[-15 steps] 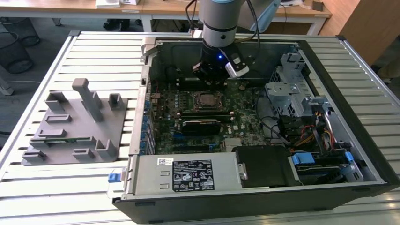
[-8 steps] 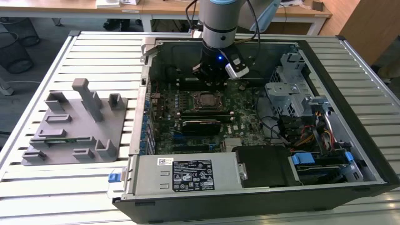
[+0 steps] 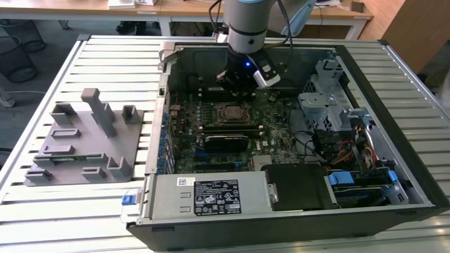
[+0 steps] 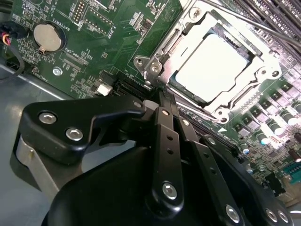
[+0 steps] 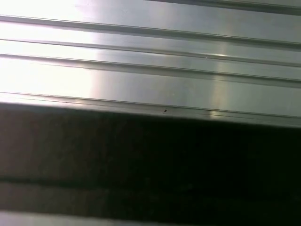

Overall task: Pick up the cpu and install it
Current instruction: 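Install the first cpu locking lever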

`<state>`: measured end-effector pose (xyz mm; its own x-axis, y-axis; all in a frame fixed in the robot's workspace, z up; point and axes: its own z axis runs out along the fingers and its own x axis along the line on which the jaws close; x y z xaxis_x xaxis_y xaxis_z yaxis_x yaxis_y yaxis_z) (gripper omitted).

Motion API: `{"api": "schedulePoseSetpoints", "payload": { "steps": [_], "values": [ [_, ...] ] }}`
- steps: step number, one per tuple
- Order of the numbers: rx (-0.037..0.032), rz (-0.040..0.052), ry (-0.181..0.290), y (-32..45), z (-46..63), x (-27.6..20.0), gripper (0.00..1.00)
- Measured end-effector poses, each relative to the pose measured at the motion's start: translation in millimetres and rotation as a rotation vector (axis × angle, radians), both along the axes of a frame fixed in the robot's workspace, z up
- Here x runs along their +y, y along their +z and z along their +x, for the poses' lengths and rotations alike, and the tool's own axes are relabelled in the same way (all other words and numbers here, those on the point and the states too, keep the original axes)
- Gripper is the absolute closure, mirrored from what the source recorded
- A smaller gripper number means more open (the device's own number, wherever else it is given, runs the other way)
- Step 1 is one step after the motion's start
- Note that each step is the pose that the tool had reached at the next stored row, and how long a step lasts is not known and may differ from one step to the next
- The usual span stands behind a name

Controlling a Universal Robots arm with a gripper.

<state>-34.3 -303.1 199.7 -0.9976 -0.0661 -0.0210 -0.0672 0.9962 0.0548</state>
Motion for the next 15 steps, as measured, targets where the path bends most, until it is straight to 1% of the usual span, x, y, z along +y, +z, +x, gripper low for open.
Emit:
{"api": "schedulePoseSetpoints", "payload": {
  "steps": [4, 7, 12, 15],
  "values": [
    [-0.0001, -0.0055, 0.0, -2.8, 0.0, 0.0, 0.89],
    [0.0001, -0.0101, 0.0, -3.4, 0.1, -0.1, 0.89],
    [0.0016, -0.0103, 0.0, -0.9, 0.1, -0.1, 0.89],
    [0.0019, -0.0103, 0.0, -0.8, 0.1, -0.1, 0.89]
  ]
}}
